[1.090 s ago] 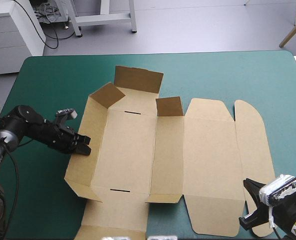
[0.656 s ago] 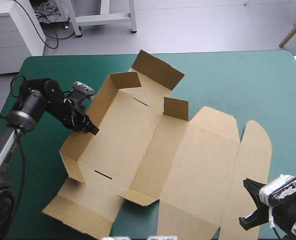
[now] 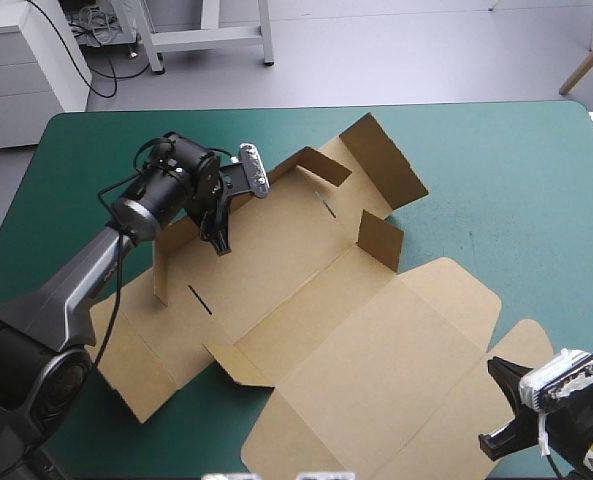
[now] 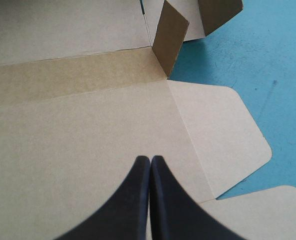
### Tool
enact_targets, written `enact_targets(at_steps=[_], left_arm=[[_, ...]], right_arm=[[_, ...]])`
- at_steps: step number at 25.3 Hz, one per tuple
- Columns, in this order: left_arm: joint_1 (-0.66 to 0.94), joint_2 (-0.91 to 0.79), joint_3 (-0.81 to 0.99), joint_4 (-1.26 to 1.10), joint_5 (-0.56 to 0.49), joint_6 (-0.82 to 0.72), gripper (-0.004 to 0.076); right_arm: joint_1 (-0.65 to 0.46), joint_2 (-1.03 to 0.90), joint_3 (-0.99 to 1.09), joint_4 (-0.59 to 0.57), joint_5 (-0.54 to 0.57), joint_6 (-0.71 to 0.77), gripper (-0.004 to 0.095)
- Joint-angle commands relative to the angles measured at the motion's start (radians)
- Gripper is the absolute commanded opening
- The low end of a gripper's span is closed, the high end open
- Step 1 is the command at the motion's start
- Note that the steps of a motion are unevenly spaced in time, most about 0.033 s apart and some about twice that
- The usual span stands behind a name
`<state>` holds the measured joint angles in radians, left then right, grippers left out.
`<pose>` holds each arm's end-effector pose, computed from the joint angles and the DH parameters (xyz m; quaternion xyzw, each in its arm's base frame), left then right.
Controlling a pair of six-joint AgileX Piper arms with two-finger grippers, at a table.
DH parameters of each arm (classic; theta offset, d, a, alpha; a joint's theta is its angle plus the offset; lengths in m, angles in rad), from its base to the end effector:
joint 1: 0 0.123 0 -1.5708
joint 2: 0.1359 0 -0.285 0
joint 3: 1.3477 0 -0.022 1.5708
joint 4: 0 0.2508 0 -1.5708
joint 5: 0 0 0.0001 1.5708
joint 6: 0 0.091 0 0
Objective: Fold the box
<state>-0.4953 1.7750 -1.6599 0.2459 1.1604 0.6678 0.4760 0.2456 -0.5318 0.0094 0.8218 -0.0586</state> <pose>0.3443 -0.1629 0.3247 0.5575 0.7995 0.1355 0.1776 0.0379 0.0202 0.3015 -0.2228 0.8168 0.1148 0.5197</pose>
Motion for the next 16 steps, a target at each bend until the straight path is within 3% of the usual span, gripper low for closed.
enact_targets(at_steps=[1, 5, 11, 16], left_arm=[[-0.06, -0.023, -0.037, 0.24, -0.113, 0.041, -0.001], [-0.144, -0.016, -0.037, 0.423, -0.269, -0.052, -0.001], [-0.22, -0.016, 0.013, 0.446, -0.291, -0.148, -0.001], [-0.284, -0.023, 0.11, 0.656, -0.327, -0.343, -0.001]], right_arm=[[-0.006, 0.01, -0.027, 0.002, -0.075, -0.011, -0.0019], [-0.006, 0.01, -0.027, 0.002, -0.075, -0.011, -0.0019], [-0.006, 0.01, -0.027, 0.002, -0.075, -0.011, -0.0019], [-0.006, 0.01, -0.027, 0.002, -0.075, -0.011, -0.0019]])
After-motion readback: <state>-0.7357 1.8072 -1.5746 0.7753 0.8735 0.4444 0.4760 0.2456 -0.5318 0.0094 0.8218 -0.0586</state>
